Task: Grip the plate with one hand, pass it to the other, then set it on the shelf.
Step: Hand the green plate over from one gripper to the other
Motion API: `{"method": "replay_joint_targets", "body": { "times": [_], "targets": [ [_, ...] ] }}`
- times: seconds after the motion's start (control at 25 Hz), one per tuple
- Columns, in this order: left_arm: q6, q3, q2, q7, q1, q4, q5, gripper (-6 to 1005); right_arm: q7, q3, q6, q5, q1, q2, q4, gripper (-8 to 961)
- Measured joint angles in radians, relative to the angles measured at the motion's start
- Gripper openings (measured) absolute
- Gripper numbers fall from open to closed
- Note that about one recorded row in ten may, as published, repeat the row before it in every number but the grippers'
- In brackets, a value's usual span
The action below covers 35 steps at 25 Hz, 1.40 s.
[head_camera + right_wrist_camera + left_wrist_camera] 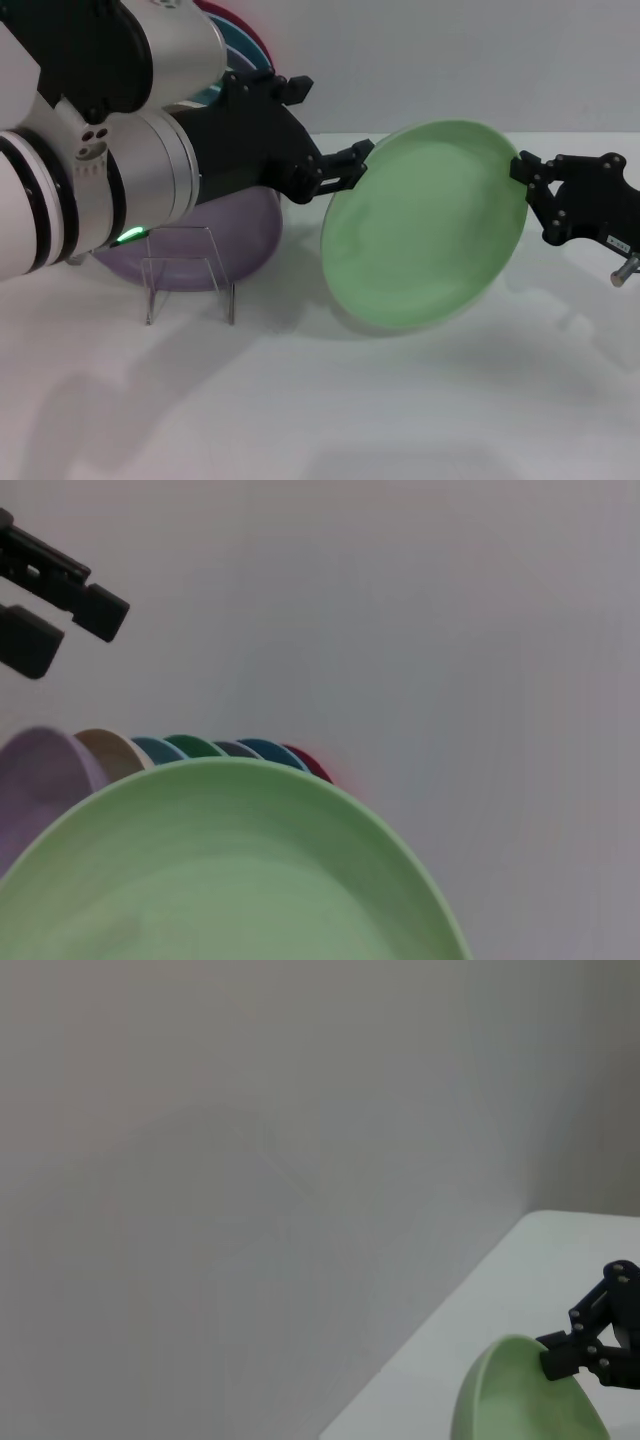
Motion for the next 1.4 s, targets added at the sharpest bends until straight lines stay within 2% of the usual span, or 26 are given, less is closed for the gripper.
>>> {"method": "replay_joint_targets", "body": {
  "times": [0.48, 0.8, 1.12, 1.4],
  "targets": [
    [-0.018, 0.000, -0.002, -0.007, -0.012, 0.038, -0.002, 690, -0.004, -0.002, 0.040, 0.012, 0.005, 0.000, -0.006, 18],
    [-0.033, 0.021, -0.004, -0.008, -0.050, 0.102, 0.000, 678, -0.005, -0.009, 0.051, 0.012, 0.010, 0.000, -0.014, 19],
    [-0.001, 0.029, -0.006, 0.000, -0.083, 0.176, 0.004, 666, -0.005, -0.007, 0.087, 0.013, 0.002, 0.000, -0.020, 20],
    [0.008, 0.028, -0.005, 0.001, -0.083, 0.185, 0.004, 655, -0.005, -0.002, 0.091, 0.013, -0.001, 0.001, -0.028, 20]
  ]
}}
